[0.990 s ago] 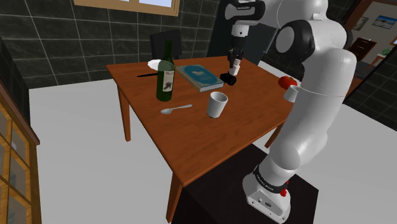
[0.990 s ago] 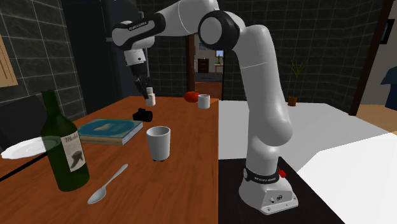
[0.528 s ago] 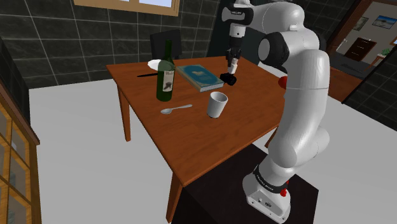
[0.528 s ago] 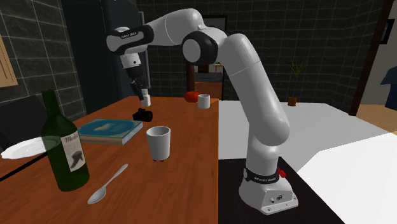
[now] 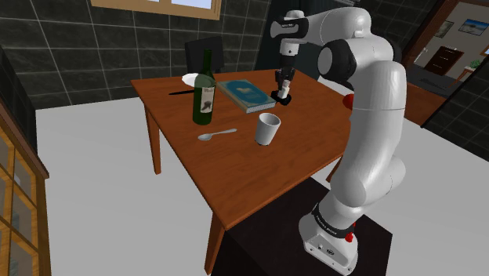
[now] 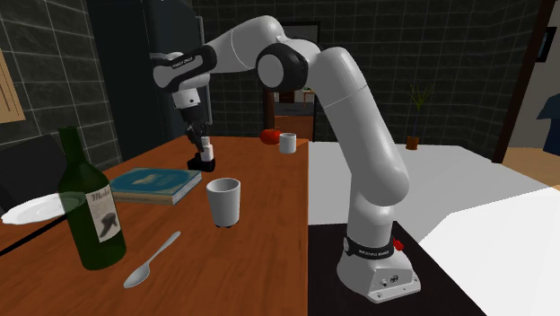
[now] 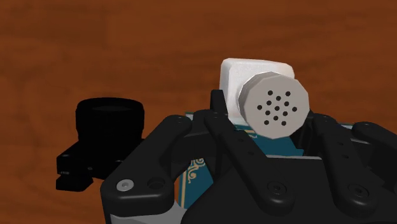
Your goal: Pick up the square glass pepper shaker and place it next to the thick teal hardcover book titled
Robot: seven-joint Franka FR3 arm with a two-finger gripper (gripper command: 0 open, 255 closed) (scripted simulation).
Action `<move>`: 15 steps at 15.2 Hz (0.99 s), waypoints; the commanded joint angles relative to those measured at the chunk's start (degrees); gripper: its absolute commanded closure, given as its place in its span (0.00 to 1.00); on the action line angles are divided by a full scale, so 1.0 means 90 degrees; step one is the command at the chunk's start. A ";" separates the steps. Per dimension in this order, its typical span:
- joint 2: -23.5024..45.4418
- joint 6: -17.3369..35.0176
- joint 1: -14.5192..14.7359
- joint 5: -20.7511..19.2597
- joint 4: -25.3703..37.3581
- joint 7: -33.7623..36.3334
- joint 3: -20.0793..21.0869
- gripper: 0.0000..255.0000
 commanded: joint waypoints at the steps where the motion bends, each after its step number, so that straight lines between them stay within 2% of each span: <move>1: 0.0040 0.0141 0.0003 0.0013 -0.0099 0.0006 0.0009 1.00; 15: 0.0305 0.1196 0.0024 0.0103 -0.0908 0.0027 0.0071 1.00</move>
